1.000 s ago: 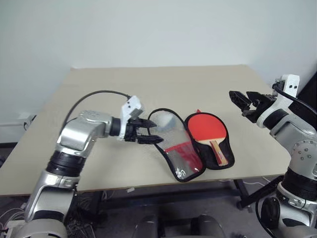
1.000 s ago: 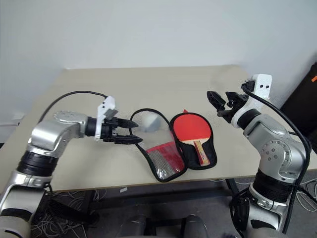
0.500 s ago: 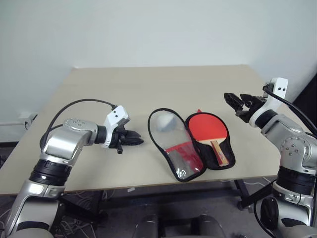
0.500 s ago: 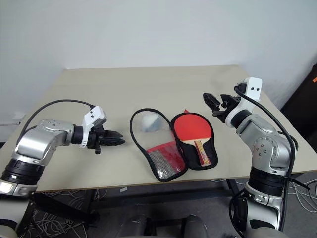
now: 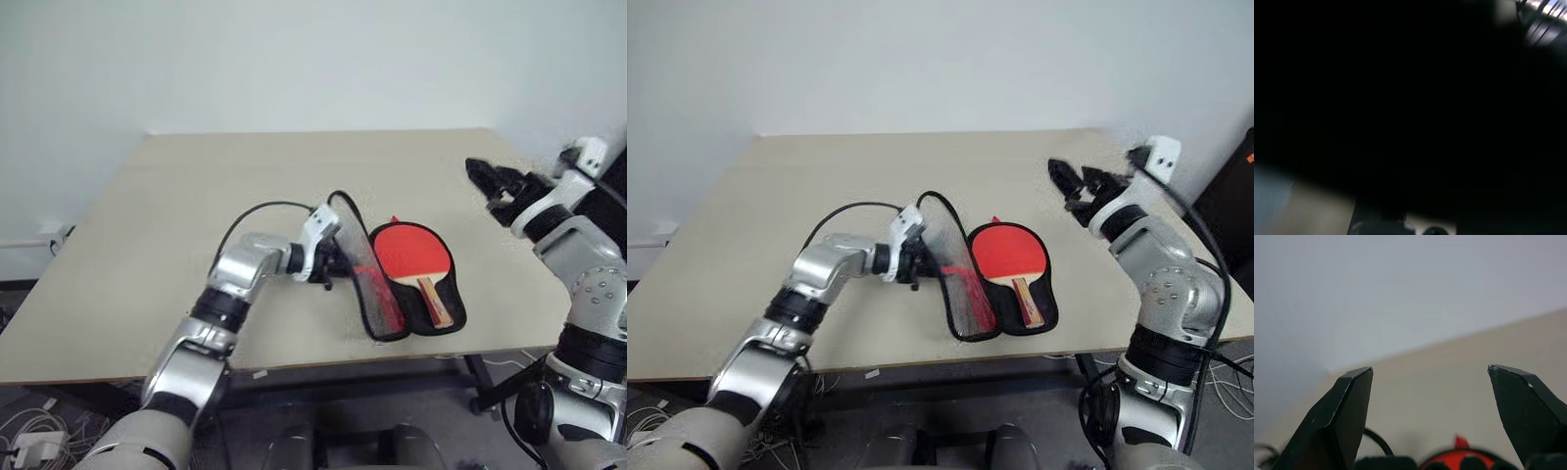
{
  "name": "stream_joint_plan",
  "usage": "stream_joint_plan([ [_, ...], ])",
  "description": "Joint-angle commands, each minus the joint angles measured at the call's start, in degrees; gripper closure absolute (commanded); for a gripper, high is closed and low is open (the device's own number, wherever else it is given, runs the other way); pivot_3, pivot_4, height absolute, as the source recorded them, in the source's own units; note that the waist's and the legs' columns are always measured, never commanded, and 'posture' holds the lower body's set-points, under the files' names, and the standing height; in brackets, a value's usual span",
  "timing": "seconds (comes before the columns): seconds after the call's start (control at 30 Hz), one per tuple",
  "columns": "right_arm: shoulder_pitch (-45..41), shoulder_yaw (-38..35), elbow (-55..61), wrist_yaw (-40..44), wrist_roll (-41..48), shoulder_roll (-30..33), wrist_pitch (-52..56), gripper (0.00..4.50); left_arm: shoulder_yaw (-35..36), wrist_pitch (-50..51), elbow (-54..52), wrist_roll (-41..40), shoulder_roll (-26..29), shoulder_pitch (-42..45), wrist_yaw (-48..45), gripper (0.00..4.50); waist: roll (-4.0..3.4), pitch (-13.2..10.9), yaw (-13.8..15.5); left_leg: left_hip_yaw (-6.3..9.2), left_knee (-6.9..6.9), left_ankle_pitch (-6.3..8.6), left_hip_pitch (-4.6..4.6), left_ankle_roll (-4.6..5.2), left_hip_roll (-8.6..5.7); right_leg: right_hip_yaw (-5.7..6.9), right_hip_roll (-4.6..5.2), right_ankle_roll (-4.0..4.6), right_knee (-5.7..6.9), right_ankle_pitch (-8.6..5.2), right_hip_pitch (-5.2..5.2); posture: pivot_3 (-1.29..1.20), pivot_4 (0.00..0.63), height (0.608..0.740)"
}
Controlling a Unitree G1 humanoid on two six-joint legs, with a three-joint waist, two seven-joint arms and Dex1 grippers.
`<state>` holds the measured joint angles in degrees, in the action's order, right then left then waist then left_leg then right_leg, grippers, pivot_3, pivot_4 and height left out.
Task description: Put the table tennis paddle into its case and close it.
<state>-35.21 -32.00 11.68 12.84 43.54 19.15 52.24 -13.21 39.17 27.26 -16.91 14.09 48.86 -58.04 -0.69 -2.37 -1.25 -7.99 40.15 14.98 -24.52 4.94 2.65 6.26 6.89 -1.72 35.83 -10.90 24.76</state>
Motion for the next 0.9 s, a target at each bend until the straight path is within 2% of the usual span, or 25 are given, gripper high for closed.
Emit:
stream_joint_plan([
  [0.03,-2.68,-4.25,3.3,-2.92,5.33,1.0,-2.09,0.41,3.81,-0.65,4.49,-1.79,-4.25,4.86,2.09,2.99,0.0,0.0,-0.02,0.13,0.0,0.0,0.01,0.01,0.01,0.0,-0.02,0.0,0.0,0.0,0.0,0.0,0.0,0.724],
  [0.13,-2.17,-4.01,3.4,-5.14,4.98,1.73,-2.72,0.41,4.63,-2.92,9.65,-0.55,-8.82,6.85,5.36,2.99,0.0,0.01,-0.04,0.25,0.0,0.0,0.02,0.05,0.01,-0.01,-0.04,0.0,-0.01,0.0,-0.03,0.0,0.0,0.724],
  [0.27,-0.13,-1.44,3.53,-7.23,2.38,2.35,-3.17,0.41,5.15,-6.3,14.94,1.94,-11.82,7.43,10.8,2.99,0.0,0.0,-0.08,0.27,0.0,-0.01,0.03,0.1,0.0,-0.02,-0.03,0.0,-0.01,0.0,-0.03,0.0,0.0,0.724],
  [0.43,2.7,1.26,4.45,-8.66,1.02,2.18,-4.27,0.41,5.72,-1.13,9.72,0.11,-11.56,4.33,10.46,2.99,-0.02,0.01,-0.1,0.26,0.0,0.0,0.0,0.15,-0.01,-0.04,0.01,0.23,0.01,0.14,0.01,0.0,0.0,0.724],
  [0.53,3.57,2.29,4.26,-9.01,0.37,2.17,-5.21,0.41,7.12,6.14,3.61,-2.19,-11.28,2.03,11.89,2.41,-0.02,0.01,-0.03,0.26,0.0,0.01,0.0,0.17,0.01,-0.06,0.01,0.24,0.0,0.15,0.01,0.0,0.0,0.724],
  [0.67,4.1,3.64,3.18,-9.53,-0.19,2.13,-5.59,0.41,9.3,19.65,-2.46,-5.86,-11.52,0.36,15.26,1.02,-0.02,0.01,-0.02,0.29,0.04,0.0,0.0,0.19,0.0,-0.05,0.02,0.19,0.01,0.12,-0.01,0.0,0.0,0.724],
  [0.73,4.19,4.17,2.9,-9.63,-0.47,2.09,-5.82,0.41,10.96,26.61,-5.41,-7.65,-11.62,-0.04,17.58,1.02,-0.02,0.01,-0.01,0.31,0.04,0.0,0.0,0.19,-0.01,-0.05,0.02,0.02,0.01,0.01,-0.01,0.0,0.0,0.724],
  [0.9,4.36,4.4,2.05,-9.41,-0.66,1.99,-6.44,0.41,15.02,36.24,-7.5,-7.8,-13.43,0.21,26.28,1.02,-0.02,0.01,-0.01,0.31,0.04,0.0,0.01,0.19,-0.01,-0.05,0.01,0.0,0.01,0.0,-0.03,0.0,0.0,0.724],
])
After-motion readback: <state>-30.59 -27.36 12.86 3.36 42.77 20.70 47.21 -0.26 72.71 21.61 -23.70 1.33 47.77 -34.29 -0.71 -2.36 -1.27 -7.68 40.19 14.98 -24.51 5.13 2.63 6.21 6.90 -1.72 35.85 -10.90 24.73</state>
